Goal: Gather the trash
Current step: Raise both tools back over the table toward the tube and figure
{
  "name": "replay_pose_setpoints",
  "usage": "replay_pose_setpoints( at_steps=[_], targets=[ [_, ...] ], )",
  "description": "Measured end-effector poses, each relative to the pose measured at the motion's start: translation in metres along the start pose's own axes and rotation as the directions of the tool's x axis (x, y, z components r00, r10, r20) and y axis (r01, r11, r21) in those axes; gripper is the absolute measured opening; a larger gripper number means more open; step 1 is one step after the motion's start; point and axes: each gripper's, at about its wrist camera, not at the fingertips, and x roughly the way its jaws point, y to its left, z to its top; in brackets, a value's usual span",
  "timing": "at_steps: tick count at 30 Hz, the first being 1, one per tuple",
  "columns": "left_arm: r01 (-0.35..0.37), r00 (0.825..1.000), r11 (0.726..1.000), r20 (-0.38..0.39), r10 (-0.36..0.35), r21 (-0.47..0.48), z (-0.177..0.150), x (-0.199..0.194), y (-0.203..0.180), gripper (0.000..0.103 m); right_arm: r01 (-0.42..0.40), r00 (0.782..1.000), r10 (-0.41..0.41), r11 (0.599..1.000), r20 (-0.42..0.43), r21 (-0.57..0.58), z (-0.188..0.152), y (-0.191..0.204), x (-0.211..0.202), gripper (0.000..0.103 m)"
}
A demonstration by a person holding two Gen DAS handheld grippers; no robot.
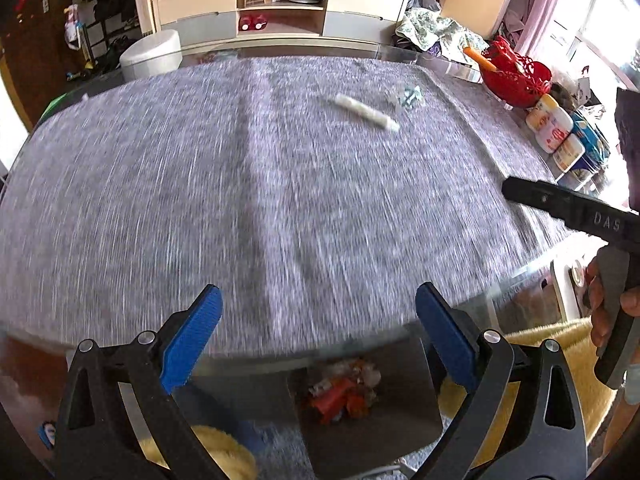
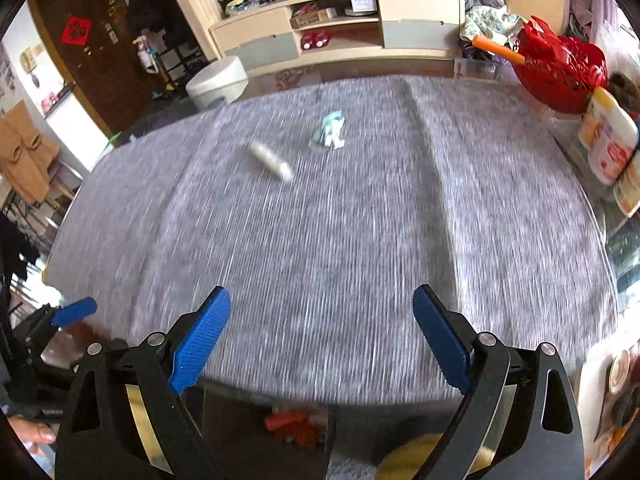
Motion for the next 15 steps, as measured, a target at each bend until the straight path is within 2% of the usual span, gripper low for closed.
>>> replay_pose_setpoints(
  at_steps=[12, 15],
  targets=[
    [-0.004, 1.000, 1.000, -0.028, 0.004, 0.011, 0.074, 0.054, -0.003, 0.095, 0.008, 1.000, -0.008, 1.000, 0.010, 0.008, 0.083, -0.008, 0.068, 0.091],
    [-0.004, 1.000, 1.000, -0.030, 0.005, 0.020, 0.088, 0.066, -0.007, 0.095, 0.002, 1.000, -0.002, 1.000, -0.006, 0.012, 0.101, -0.008, 0.090, 0.074]
  ],
)
